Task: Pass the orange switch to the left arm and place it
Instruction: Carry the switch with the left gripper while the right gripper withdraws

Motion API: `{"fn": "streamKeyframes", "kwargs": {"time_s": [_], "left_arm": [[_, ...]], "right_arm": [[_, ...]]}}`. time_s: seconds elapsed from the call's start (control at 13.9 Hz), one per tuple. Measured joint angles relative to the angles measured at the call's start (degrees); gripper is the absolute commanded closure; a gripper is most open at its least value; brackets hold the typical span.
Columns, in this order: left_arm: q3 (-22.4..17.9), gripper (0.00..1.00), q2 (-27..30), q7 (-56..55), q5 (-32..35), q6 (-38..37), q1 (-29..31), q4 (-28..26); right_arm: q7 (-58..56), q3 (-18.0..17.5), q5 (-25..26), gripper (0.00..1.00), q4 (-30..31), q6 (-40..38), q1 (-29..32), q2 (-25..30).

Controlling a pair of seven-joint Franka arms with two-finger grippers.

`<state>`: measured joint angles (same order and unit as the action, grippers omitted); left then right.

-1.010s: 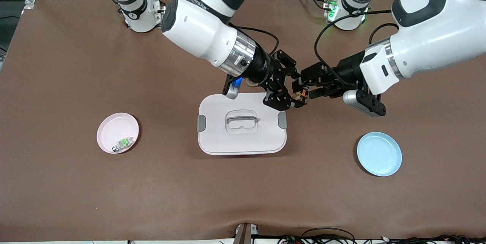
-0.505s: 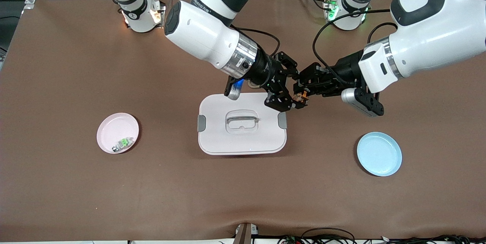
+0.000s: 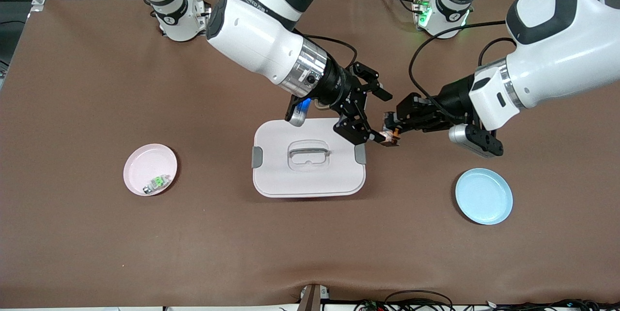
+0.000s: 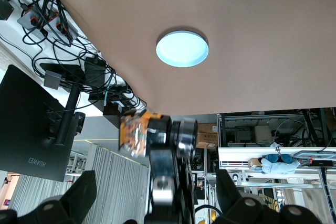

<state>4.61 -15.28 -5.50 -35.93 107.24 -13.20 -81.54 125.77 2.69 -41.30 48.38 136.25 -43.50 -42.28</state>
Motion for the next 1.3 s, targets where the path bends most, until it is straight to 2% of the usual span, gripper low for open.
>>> {"fn": "streamKeyframes", "kwargs": {"time_s": [0.29, 0.58, 0.87, 1.08, 1.3], "left_arm": [[-0.25, 1.00, -0.82, -0.10, 5.69, 0.00, 0.99, -0.22], [-0.47, 1.00, -3.04, 1.65, 11.11, -0.20, 5.98, -0.71], [-0.59, 1.00, -6.93, 9.74, 12.19, -0.21, 11.57, -1.07], [-0.63, 1.00, -10.06, 15.95, 14.54, -0.11, 14.36, -1.06], [-0.70, 1.00, -12.86, 20.25, 17.93, 0.94, 14.98, -1.04]], "right_arm": [[-0.06, 0.12, 0.01, 0.00, 0.00, 0.02, 0.00, 0.00], [-5.10, 0.37, 1.25, 0.00, 0.00, -2.23, 0.15, -0.02], [-23.23, 0.71, 2.12, 0.00, -0.30, -12.53, 2.20, -0.02], [-40.37, 0.71, 6.21, 0.00, -0.45, -17.90, 3.56, -0.02], [-51.84, 0.72, 9.87, 0.00, -0.50, -22.58, 4.40, -0.01]]}}
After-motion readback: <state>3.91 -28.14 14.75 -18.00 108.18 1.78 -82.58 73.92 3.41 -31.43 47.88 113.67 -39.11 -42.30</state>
